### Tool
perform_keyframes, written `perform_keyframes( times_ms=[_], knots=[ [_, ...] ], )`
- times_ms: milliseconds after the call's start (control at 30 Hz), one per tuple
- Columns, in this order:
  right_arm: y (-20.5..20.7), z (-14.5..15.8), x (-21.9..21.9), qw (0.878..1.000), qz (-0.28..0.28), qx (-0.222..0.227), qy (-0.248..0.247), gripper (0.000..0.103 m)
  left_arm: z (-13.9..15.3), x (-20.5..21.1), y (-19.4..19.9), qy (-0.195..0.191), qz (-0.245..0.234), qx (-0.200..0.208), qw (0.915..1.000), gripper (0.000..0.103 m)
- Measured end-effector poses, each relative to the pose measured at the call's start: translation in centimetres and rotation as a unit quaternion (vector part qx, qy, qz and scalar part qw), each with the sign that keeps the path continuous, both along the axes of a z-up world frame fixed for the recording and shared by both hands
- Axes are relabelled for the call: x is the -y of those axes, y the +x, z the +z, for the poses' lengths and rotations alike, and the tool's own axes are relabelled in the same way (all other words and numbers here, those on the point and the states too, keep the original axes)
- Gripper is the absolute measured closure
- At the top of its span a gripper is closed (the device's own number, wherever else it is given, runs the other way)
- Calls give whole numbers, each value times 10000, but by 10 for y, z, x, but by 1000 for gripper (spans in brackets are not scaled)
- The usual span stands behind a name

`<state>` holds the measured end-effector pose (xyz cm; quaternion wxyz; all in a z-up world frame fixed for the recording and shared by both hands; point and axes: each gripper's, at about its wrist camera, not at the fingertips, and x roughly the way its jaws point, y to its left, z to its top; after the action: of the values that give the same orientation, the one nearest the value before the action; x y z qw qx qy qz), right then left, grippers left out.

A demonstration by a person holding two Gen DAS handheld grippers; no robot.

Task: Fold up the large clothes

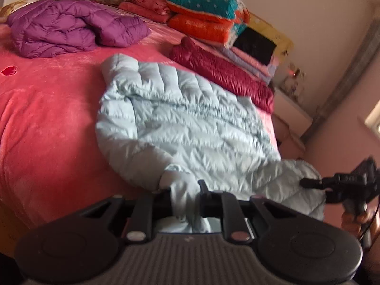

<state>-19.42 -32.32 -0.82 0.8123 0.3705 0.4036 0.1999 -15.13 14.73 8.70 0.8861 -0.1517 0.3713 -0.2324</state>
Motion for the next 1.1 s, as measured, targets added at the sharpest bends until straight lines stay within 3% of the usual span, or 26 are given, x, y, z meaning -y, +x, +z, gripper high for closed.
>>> perform_keyframes(
  times_ms=[100, 267, 467, 533, 600, 700, 767, 900, 967, 1100],
  knots=[
    [12, 1, 9, 9969, -451, 74, 638, 52, 11, -7, 18, -376, 263, -28, 9989, 88],
    [43, 14, 20, 9866, -1008, 263, 1253, 52, 22, -14, 59, -968, 708, -101, 9927, 88],
    [94, 26, 25, 9773, -1469, 402, 1475, 51, 26, -18, 115, -1125, 1283, -190, 9852, 88],
    [112, 27, 26, 9744, -1724, 374, 1396, 41, 21, -19, 134, -1059, 1471, -304, 9830, 88],
    [125, 24, 29, 9700, -1971, 368, 1378, 2, 14, -21, 152, -959, 1607, -449, 9813, 87],
    [138, 15, 35, 9626, -2236, 342, 1490, 0, 6, -23, 168, -861, 1681, -569, 9803, 76],
    [144, 8, 38, 9588, -2374, 351, 1519, 0, 6, -26, 173, -897, 1688, -581, 9798, 61],
    [140, 0, 48, 9483, -2623, 570, 1696, 0, 17, -34, 172, -808, 1779, -269, 9804, 42],
    [135, 1, 54, 9444, -2754, 728, 1642, 0, 26, -40, 167, -701, 1921, 5, 9789, 26],
    [125, 3, 64, 9382, -2921, 1055, 1527, 0, 46, -56, 153, -390, 2196, 590, 9730, 23]
  ],
)
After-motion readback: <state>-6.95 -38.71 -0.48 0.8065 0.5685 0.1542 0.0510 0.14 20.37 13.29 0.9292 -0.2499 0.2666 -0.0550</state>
